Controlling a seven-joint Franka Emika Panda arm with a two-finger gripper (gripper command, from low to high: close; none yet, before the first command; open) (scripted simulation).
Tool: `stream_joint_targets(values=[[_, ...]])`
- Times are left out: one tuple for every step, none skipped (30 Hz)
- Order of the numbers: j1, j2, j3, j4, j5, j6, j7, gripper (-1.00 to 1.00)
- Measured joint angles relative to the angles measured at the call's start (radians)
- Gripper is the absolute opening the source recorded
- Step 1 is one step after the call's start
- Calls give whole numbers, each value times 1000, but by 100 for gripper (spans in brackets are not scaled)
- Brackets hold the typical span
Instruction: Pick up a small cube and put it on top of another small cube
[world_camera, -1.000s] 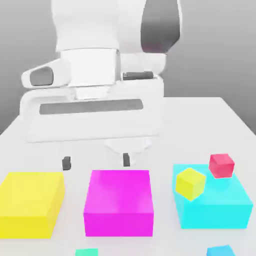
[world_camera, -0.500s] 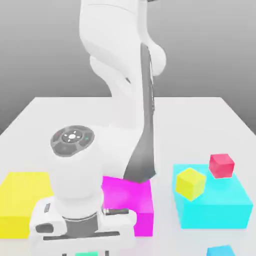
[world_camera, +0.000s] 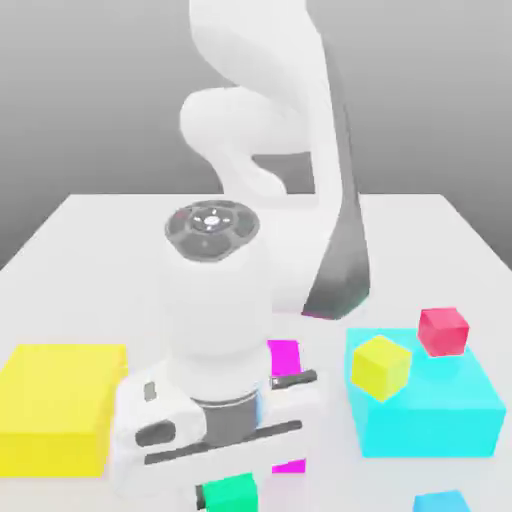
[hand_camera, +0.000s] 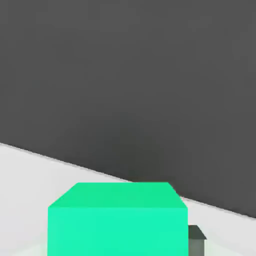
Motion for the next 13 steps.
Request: stream_joint_targets(values=[[19, -5, 24, 8, -15, -13, -33, -100], [38, -10, 48, 15, -30, -25, -66, -100], [59, -14, 70, 23, -44, -37, -100, -100], [78, -19, 94, 31, -58, -50, -134, -100], [98, -22, 118, 39, -71, -63, -168, -100], [115, -16, 137, 46, -85, -65, -196, -100], [126, 5, 144, 51, -96, -49, -206, -100], [133, 34, 144, 55, -105, -24, -209, -100], [140, 66, 141, 57, -114, 5, -207, -100], [145, 94, 137, 60, -121, 31, -205, 100], [145, 94, 137, 60, -121, 31, -205, 100], [145, 94, 137, 60, -121, 31, -205, 100], [145, 94, 137, 60, -121, 31, -205, 100]])
